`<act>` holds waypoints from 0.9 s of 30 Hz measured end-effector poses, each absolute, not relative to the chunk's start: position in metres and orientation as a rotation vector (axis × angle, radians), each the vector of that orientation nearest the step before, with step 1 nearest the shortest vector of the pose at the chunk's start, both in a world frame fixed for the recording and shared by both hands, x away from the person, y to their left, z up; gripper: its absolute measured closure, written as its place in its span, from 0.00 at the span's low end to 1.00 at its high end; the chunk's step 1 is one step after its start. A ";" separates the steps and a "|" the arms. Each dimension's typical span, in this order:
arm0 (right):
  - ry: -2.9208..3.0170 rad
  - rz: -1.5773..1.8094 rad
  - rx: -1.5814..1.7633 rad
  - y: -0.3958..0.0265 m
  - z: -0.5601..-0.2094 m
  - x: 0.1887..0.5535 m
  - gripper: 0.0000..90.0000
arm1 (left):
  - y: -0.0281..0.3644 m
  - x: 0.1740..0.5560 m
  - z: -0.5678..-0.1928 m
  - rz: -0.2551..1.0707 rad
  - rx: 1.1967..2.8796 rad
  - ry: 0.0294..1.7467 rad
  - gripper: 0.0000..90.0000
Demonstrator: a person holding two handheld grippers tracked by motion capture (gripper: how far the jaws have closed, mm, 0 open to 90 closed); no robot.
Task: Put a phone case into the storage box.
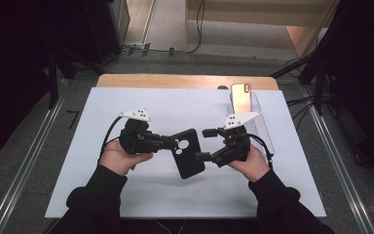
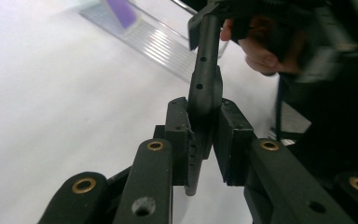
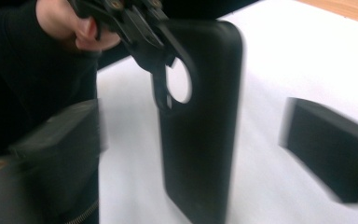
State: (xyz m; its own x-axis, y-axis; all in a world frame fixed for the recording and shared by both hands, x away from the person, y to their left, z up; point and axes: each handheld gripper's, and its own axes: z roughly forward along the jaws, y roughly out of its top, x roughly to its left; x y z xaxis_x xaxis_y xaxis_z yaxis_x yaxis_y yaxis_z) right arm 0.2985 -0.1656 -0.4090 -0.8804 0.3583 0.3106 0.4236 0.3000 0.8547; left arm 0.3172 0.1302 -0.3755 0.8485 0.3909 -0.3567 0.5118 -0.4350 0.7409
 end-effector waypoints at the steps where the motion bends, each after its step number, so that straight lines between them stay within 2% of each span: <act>1: -2.480 -1.670 -0.746 -0.163 -0.409 0.298 0.00 | 0.130 0.317 -0.374 -0.146 2.080 0.672 0.86; 9: -2.561 -1.610 -0.905 -0.150 -0.411 0.294 0.00 | 0.129 0.315 -0.367 -0.106 2.080 0.767 0.86; 14: -2.586 -1.616 -0.973 -0.142 -0.417 0.291 0.00 | 0.124 0.311 -0.362 -0.029 2.107 0.833 0.86; 27: -2.603 -1.688 -1.225 -0.119 -0.423 0.283 0.00 | 0.117 0.308 -0.360 -0.006 2.078 0.927 0.86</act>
State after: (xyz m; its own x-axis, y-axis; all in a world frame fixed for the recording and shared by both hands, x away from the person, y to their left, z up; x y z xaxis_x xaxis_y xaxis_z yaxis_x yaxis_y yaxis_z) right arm 0.2834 -0.1186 -0.4231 -0.7139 0.6653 0.2183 0.4707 0.2252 0.8530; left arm 0.3084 0.1169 -0.3604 0.7267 0.6109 -0.3143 0.6149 -0.3743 0.6941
